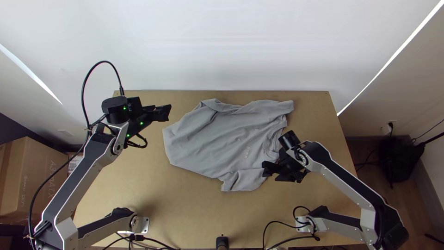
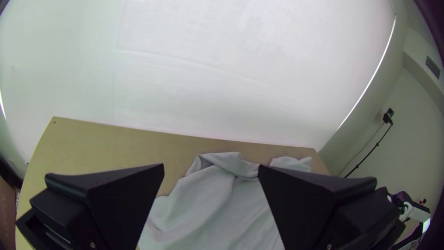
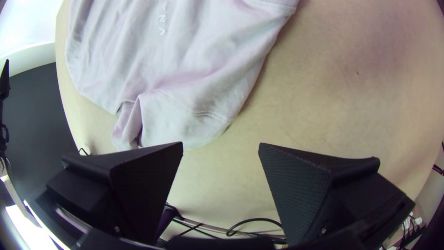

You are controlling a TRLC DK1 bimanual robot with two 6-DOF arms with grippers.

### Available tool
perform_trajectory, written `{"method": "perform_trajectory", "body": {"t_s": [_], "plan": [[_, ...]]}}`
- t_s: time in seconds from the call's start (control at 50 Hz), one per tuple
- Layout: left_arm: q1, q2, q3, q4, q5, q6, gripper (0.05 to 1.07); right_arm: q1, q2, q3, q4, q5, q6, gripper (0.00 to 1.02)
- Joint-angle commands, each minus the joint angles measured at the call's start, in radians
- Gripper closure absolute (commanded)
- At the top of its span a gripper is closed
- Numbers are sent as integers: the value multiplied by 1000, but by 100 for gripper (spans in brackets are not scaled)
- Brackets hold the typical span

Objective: Fold the t-shirt

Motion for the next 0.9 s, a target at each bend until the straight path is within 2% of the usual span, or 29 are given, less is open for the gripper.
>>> {"method": "perform_trajectory", "body": {"t_s": [0.0, 0.2, 0.38, 0.48, 0.52, 0.56, 0.6, 0.62, 0.68, 0.76, 0.88], "plan": [[15, -31, -25, -15, -8, 15, 9, 17, 51, -36, 42, -17, 5, 28], [24, -47, -28, -37, -8, 20, 9, 40, 111, -78, 113, -20, 5, 28], [41, -57, -31, -43, -8, 34, 9, 59, 152, -104, 162, -19, 3, 48], [50, -59, -29, -46, -8, 41, 9, 70, 177, -108, 172, -20, -1, 49], [55, -59, -28, -49, -8, 46, 9, 76, 185, -107, 188, -19, -4, 58], [58, -57, -26, -55, -8, 54, 9, 83, 181, -110, 218, -9, -1, 75], [64, -56, -26, -66, -7, 69, 9, 86, 175, -114, 255, 26, -1, 96], [67, -54, -26, -75, -8, 78, 9, 86, 174, -116, 268, 35, 0, 100], [75, -47, -26, -113, -7, 123, 9, 88, 169, -117, 269, 37, -4, 99], [79, -30, -31, -198, -8, 230, 9, 86, 146, -119, 266, 38, -6, 99], [108, 2, -44, -258, -7, 318, 10, 59, 79, -122, 243, 38, -6, 99]]}}
